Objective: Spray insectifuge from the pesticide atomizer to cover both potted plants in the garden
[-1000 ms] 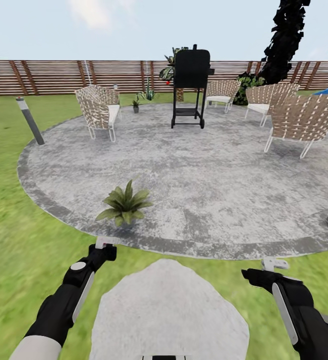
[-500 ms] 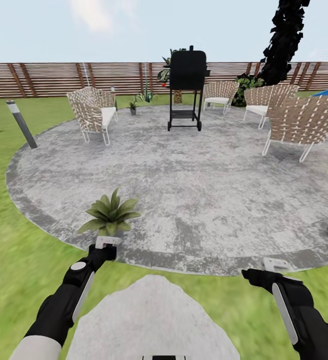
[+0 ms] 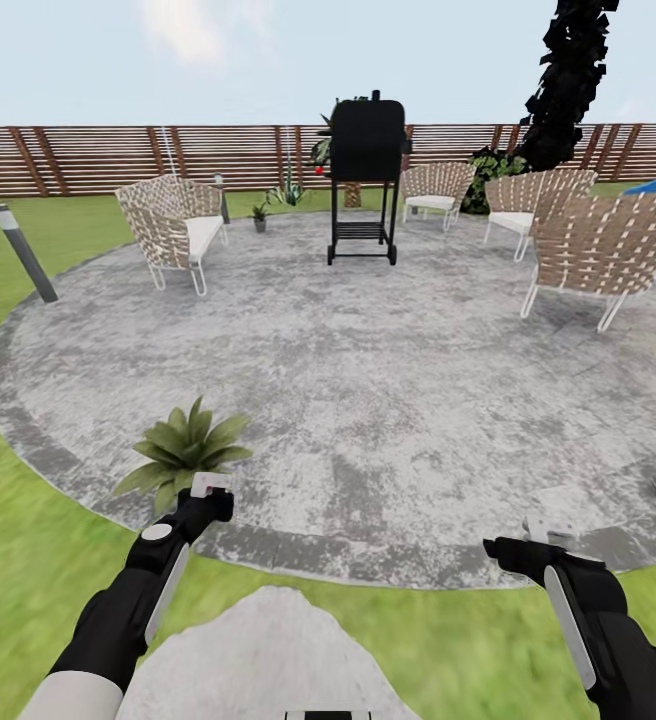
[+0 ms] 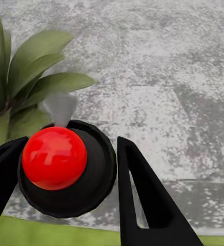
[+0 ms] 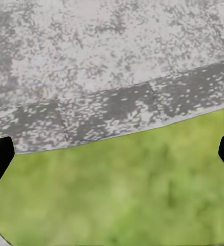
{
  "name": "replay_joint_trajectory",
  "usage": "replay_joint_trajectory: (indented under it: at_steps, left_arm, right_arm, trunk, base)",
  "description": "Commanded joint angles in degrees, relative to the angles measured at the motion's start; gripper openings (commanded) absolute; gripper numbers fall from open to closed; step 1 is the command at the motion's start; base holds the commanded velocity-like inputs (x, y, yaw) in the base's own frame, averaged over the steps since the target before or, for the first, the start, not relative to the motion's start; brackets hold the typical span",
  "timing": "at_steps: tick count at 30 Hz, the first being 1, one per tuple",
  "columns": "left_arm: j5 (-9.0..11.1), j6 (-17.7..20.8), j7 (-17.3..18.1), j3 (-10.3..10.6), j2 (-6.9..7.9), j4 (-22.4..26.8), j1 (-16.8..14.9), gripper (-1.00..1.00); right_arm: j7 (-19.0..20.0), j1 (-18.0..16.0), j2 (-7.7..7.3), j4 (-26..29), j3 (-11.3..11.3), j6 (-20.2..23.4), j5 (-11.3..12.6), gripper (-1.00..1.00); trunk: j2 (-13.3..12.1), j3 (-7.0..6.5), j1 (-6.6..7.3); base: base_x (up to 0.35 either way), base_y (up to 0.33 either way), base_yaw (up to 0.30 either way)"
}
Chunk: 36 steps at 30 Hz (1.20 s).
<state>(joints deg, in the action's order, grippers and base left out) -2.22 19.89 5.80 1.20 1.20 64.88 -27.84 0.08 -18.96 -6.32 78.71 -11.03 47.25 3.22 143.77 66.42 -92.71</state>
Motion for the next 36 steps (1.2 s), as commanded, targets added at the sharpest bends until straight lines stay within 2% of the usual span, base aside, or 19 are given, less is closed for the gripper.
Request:
replay_joint_trajectory:
  at_steps: [1, 18, 36]
  left_arm:
    - [-0.25, 0.33, 0.18, 0.03, 0.03, 0.13, -0.02, -1.0]
    - [-0.25, 0.33, 0.18, 0.03, 0.03, 0.13, -0.04, -1.0]
    - [-0.25, 0.33, 0.18, 0.03, 0.03, 0.15, -0.03, -1.0]
  right_arm:
    - [0.01, -0.03, 0.0, 0.04, -0.05, 0.22, 0.3, 1.0]
    - [0.01, -0.03, 0.01, 0.04, -0.05, 0.23, 0.3, 1.0]
    - [0.01, -0.03, 0.0, 0.04, -0.05, 0.27, 0.3, 1.0]
  trunk:
    - [0.02, 0.05, -0.02]
    - [0.02, 0.05, -0.02]
    - [0.02, 0.05, -0.02]
  base:
    - [0.271, -0.227, 0.0]
    - [0.271, -0.227, 0.007]
    - [0.27, -0.227, 0.235]
